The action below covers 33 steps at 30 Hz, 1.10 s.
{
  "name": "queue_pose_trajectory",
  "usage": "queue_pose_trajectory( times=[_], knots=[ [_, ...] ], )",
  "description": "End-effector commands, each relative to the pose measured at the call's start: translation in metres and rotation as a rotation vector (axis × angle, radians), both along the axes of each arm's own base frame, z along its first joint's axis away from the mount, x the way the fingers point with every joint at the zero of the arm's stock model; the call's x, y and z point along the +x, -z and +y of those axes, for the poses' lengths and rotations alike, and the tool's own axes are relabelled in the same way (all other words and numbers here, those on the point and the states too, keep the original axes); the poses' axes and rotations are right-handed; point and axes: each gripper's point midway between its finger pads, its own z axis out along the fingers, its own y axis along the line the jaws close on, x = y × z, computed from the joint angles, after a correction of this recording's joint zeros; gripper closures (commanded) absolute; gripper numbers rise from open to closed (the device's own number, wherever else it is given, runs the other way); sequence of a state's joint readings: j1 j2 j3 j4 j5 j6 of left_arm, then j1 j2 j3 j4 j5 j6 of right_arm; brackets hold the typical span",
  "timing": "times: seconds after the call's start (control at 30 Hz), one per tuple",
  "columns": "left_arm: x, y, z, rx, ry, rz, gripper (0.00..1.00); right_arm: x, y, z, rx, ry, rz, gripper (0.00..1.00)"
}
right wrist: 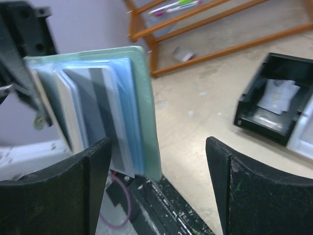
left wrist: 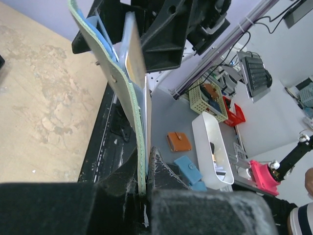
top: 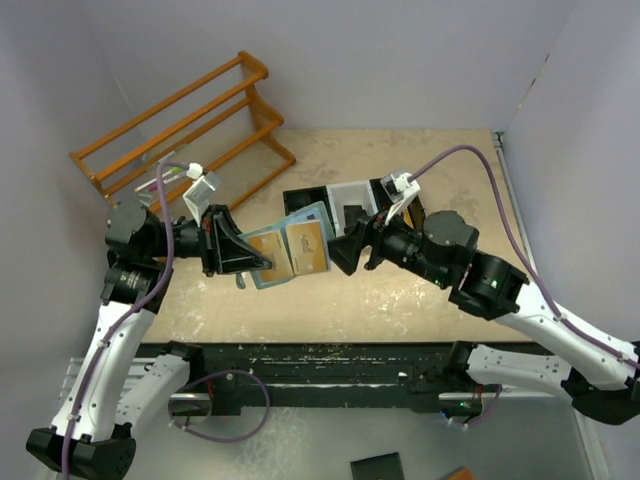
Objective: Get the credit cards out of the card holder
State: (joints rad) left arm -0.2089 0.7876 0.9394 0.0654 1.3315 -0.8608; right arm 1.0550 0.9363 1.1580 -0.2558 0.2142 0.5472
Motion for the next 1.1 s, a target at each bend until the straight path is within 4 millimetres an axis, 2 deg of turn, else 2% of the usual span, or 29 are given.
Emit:
queue_pose_trajectory(
  times=[0.0, 0.1, 0.17, 0.27, 0.4, 0.57, 0.67, 0.77, 0.83, 0.9, 1.07],
  knots=[
    [-0.007, -0.009, 0.003, 0.014, 0.023, -0.12, 1.0, -0.052, -0.032, 0.029, 0.104, -0.457, -0.119, 0.2],
    [-0.007, -0.005, 0.003, 0.022, 0.039, -0.121, 1.0, -0.069, -0.039, 0.031, 0.136, -0.601, -0.142, 0.19],
    [-0.005, -0.003, 0.003, 0.027, 0.034, -0.12, 1.0, -0.069, -0.037, 0.031, 0.121, -0.621, -0.135, 0.19],
    [-0.005, -0.003, 0.003, 0.032, 0.027, -0.123, 1.0, -0.051, -0.031, 0.022, 0.047, -0.536, -0.126, 0.19],
    [0.001, -0.003, 0.003, 0.047, -0.014, -0.122, 1.0, -0.016, -0.018, -0.008, -0.051, -0.342, -0.1, 0.18],
    [0.012, 0.002, 0.004, 0.088, -0.065, -0.131, 1.0, 0.011, -0.017, -0.033, -0.086, -0.158, -0.095, 0.18],
    [0.016, 0.006, 0.004, 0.102, -0.085, -0.126, 1.0, 0.016, -0.037, -0.048, -0.062, -0.079, -0.135, 0.22],
    [0.022, 0.01, 0.005, 0.118, -0.118, -0.13, 1.0, 0.002, -0.077, -0.056, 0.024, -0.082, -0.194, 0.27],
    [0.026, 0.012, 0.005, 0.125, -0.135, -0.125, 1.0, -0.012, -0.099, -0.056, 0.096, -0.126, -0.226, 0.3],
    [0.026, 0.013, 0.004, 0.125, -0.123, -0.109, 1.0, -0.022, -0.104, -0.047, 0.138, -0.198, -0.221, 0.32],
    [0.015, 0.006, 0.003, 0.089, -0.057, -0.109, 1.0, -0.024, -0.062, -0.015, 0.101, -0.352, -0.118, 0.15]
  ],
)
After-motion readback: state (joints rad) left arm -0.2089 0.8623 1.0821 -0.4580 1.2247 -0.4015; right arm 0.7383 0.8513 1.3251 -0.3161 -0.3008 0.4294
